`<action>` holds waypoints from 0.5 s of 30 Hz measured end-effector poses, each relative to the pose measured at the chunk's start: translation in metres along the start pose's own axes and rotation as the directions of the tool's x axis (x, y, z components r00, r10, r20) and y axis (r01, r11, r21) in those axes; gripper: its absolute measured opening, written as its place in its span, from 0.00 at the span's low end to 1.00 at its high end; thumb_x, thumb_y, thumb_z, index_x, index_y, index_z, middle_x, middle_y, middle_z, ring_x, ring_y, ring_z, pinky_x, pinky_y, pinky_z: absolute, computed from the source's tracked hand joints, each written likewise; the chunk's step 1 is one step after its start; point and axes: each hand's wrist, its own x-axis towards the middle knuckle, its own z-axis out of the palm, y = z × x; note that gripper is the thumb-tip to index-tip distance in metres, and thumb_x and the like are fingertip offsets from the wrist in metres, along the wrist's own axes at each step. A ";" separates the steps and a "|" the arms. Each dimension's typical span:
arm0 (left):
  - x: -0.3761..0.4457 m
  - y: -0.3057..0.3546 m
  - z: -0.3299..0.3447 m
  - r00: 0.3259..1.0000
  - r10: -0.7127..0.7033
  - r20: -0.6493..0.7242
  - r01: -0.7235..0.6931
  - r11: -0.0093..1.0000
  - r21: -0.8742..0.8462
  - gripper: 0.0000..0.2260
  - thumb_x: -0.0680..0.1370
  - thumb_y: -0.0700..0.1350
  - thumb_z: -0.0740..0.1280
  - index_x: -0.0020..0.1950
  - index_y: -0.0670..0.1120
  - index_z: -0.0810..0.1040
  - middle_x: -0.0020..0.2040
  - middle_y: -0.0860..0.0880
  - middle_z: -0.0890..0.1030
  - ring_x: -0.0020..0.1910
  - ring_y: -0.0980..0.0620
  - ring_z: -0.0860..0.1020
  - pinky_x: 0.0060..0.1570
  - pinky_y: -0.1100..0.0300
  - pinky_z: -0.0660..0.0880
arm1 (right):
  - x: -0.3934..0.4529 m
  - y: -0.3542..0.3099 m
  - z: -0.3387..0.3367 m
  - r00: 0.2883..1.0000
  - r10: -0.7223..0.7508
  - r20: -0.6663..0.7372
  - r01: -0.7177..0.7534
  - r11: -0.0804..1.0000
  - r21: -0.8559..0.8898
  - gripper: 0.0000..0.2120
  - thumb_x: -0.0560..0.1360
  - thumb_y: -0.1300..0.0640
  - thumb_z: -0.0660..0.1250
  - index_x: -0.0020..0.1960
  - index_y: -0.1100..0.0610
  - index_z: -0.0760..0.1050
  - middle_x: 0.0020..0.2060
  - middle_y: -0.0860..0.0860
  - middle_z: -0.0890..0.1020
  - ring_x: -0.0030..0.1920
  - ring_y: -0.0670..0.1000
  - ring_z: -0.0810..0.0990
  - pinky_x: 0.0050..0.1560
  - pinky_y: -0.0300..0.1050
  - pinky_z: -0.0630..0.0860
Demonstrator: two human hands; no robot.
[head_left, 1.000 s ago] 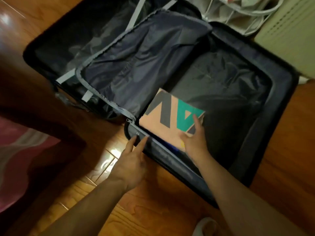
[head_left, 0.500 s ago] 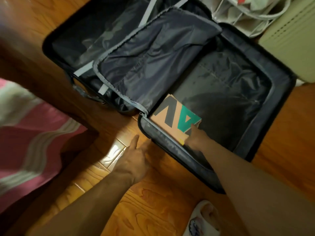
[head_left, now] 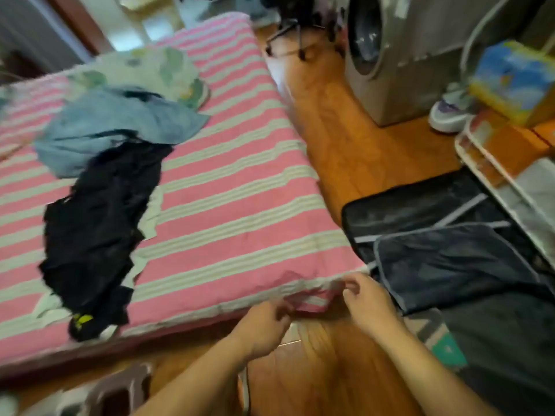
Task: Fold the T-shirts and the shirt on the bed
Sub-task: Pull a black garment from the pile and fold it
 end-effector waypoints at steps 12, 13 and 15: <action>-0.142 -0.308 -0.171 0.799 -0.511 -0.318 0.182 0.709 -0.681 0.04 0.82 0.45 0.66 0.53 0.53 0.80 0.47 0.52 0.82 0.45 0.52 0.79 0.41 0.59 0.73 | -0.048 -0.329 0.202 0.936 -0.204 0.287 0.218 0.976 -0.018 0.07 0.80 0.60 0.65 0.53 0.50 0.79 0.36 0.51 0.84 0.40 0.54 0.85 0.40 0.46 0.79; -0.134 -0.336 -0.180 0.786 -0.547 -0.289 0.210 0.676 -0.707 0.04 0.82 0.44 0.66 0.53 0.52 0.80 0.47 0.51 0.82 0.46 0.50 0.80 0.43 0.57 0.74 | -0.042 -0.346 0.226 0.941 -0.154 0.301 0.170 0.985 -0.028 0.07 0.79 0.61 0.65 0.52 0.51 0.79 0.36 0.51 0.84 0.41 0.56 0.85 0.42 0.50 0.80; -0.117 -0.380 -0.191 0.751 -0.622 -0.223 0.286 0.610 -0.739 0.05 0.82 0.44 0.65 0.55 0.50 0.79 0.51 0.48 0.82 0.53 0.45 0.80 0.49 0.55 0.75 | -0.034 -0.374 0.267 0.939 -0.065 0.339 0.095 0.993 -0.072 0.08 0.79 0.62 0.64 0.50 0.51 0.79 0.40 0.54 0.84 0.46 0.60 0.85 0.48 0.54 0.81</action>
